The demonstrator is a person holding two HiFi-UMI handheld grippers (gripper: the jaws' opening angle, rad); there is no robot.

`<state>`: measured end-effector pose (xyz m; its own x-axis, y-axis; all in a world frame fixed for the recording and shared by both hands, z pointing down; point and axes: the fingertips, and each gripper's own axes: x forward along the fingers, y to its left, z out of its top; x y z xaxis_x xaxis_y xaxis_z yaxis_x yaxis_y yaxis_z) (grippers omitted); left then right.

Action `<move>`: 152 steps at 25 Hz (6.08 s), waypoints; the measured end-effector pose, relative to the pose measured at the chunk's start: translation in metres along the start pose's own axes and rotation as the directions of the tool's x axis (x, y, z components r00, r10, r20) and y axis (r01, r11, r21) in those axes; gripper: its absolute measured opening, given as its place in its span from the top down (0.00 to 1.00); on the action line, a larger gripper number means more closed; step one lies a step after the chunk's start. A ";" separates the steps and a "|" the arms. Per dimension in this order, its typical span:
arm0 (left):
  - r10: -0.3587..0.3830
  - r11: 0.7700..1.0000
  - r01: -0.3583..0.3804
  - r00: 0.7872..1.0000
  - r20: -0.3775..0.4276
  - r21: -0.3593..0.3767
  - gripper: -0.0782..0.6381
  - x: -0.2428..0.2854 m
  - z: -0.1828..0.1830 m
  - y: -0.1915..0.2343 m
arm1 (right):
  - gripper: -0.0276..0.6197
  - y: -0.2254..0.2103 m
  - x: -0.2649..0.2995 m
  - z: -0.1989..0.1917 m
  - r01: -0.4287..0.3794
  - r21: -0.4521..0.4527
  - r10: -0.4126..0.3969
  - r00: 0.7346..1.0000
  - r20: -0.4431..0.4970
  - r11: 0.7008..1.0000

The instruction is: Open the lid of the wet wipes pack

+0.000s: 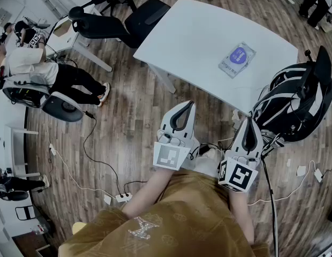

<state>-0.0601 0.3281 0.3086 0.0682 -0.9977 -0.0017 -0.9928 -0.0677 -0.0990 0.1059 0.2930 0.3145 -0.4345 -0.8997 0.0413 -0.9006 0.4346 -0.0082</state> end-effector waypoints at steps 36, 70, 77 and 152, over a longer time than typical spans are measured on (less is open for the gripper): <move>-0.366 0.925 0.349 0.925 0.106 0.147 0.88 0.260 0.010 0.091 | 0.95 -0.025 0.216 0.030 0.265 0.039 -0.266 0.963 0.038 0.964; -0.445 0.878 0.477 0.843 -0.303 0.038 0.88 0.415 -0.139 0.033 | 0.95 -0.093 0.318 -0.082 0.213 0.046 -0.201 0.961 -0.189 0.976; -0.546 0.697 0.685 0.699 -0.463 0.212 0.88 0.406 -0.183 0.005 | 0.95 -0.085 0.325 -0.105 0.162 0.065 -0.139 0.955 -0.263 0.985; -0.470 -0.377 0.926 -0.160 -0.868 0.033 0.83 0.379 -0.278 -0.025 | 0.57 -0.054 0.344 -0.249 -0.498 0.103 0.382 0.499 -0.778 0.861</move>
<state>-0.0370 -0.0504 0.5872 0.3697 0.1844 0.9107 0.4408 -0.8976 0.0028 0.0077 -0.0301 0.5781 -0.5525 -0.2515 0.7947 -0.5600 0.8182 -0.1304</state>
